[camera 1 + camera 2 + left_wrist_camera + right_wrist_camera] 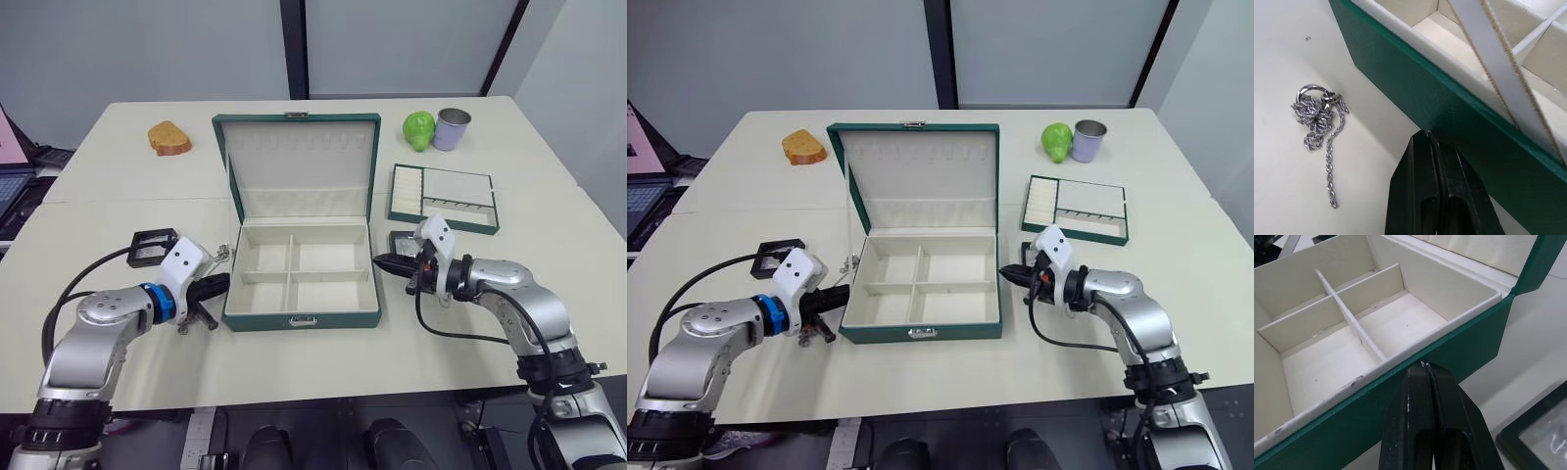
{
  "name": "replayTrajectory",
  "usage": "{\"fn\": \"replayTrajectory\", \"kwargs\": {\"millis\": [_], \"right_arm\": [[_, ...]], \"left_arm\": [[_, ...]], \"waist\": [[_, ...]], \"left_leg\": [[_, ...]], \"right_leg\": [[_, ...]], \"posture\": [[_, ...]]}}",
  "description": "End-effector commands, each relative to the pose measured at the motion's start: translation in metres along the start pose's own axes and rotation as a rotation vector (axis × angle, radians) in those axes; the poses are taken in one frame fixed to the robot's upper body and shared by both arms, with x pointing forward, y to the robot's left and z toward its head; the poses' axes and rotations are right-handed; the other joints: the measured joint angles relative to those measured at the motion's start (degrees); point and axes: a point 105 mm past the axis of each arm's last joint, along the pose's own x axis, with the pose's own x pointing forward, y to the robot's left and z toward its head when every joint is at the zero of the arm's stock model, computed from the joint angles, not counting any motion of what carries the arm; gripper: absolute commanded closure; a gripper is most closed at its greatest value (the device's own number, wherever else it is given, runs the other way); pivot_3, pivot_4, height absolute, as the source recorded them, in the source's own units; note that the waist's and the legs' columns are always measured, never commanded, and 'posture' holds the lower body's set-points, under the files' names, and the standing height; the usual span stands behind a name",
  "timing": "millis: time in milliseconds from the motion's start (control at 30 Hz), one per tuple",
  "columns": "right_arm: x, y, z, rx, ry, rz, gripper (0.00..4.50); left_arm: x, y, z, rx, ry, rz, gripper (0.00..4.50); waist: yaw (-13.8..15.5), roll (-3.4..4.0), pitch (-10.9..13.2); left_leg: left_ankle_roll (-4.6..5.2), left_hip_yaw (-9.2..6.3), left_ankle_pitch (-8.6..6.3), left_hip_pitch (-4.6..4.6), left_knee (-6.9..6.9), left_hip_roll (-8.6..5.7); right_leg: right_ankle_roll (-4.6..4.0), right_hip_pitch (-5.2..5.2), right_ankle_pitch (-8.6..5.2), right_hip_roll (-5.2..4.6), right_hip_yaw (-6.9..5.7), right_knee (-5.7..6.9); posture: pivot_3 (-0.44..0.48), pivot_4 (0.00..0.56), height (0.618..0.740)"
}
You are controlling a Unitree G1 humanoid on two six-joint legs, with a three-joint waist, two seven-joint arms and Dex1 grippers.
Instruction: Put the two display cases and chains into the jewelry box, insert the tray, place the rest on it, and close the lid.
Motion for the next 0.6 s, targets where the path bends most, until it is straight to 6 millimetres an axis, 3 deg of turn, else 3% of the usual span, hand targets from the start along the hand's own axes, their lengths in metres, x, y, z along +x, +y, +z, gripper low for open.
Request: {"fn": "replayTrajectory", "kwargs": {"millis": [33, 600], "right_arm": [[0.013, 0.010, 0.014, -0.036, -0.051, 0.047, 4.49], [0.012, 0.001, 0.016, -0.046, -0.058, 0.011, 4.49]], "left_arm": [[0.013, -0.014, 0.025, 0.068, -0.097, -0.067, 4.50], [0.024, -0.011, 0.037, 0.090, -0.136, -0.050, 4.50]], "waist": [[0.0, -0.01, 0.0], [0.3, -0.01, 0.0]], "left_leg": [[0.00, 0.00, 0.00, -0.01, 0.00, 0.00], [0.00, 0.02, 0.00, -0.05, -0.01, 0.00]], "right_leg": [[0.00, -0.01, 0.00, 0.00, 0.00, 0.00], [0.00, -0.07, 0.00, 0.00, 0.00, -0.01]], "posture": [[0.000, 0.150, 0.740], [0.000, 0.150, 0.740]]}}
